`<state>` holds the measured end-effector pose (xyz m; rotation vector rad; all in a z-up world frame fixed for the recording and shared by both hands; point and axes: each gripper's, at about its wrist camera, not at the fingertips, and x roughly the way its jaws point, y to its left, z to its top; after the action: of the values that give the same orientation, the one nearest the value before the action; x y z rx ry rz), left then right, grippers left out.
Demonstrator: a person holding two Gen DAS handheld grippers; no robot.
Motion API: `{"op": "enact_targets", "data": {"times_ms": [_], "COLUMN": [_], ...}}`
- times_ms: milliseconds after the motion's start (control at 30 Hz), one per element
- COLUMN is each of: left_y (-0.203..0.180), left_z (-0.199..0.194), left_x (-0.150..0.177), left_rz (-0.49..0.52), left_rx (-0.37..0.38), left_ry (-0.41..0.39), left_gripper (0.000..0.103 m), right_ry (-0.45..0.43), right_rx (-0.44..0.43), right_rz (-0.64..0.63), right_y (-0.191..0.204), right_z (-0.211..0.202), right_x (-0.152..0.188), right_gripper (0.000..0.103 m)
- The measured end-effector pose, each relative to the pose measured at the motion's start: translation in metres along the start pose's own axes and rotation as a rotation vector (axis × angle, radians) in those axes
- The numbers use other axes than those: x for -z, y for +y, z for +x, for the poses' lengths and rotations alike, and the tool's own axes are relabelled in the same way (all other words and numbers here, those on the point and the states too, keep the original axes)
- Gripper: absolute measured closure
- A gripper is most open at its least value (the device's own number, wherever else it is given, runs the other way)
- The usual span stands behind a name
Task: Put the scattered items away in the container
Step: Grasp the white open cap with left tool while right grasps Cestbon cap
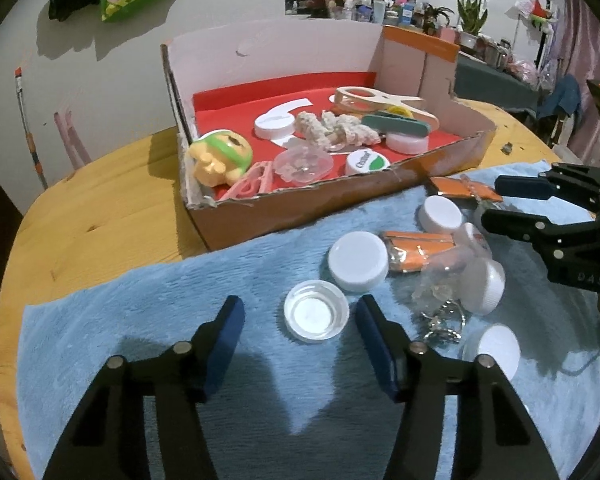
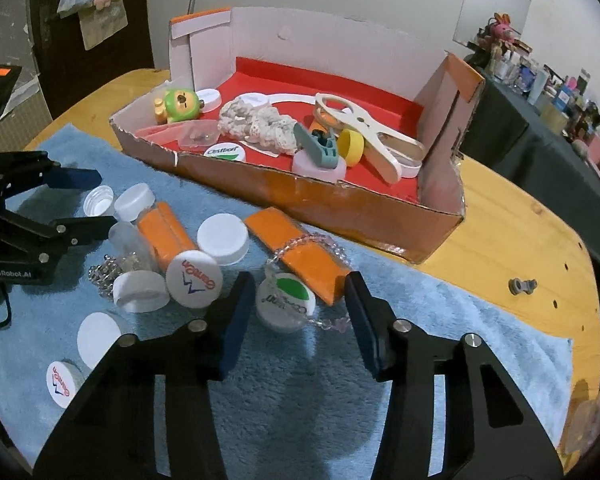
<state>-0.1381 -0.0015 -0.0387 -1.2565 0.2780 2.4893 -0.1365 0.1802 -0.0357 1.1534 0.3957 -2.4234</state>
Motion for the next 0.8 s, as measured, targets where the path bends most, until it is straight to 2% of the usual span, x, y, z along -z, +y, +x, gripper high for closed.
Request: {"op": "enact_targets", "data": {"times_ms": [433, 800], "left_y": [-0.003, -0.001], "left_z": [-0.002, -0.003], "left_x": [0.002, 0.001], "left_rz": [0.012, 0.001], "left_rx": [0.011, 0.029], "left_ry": [-0.010, -0.009], "left_gripper": [0.054, 0.061], "right_ry": [-0.005, -0.015], "right_rx": [0.001, -0.009], "right_rz": [-0.016, -0.054], "right_y": [0.005, 0.016], "right_z": [-0.008, -0.018], "right_x": [0.002, 0.006], "right_gripper": [0.070, 0.070]}}
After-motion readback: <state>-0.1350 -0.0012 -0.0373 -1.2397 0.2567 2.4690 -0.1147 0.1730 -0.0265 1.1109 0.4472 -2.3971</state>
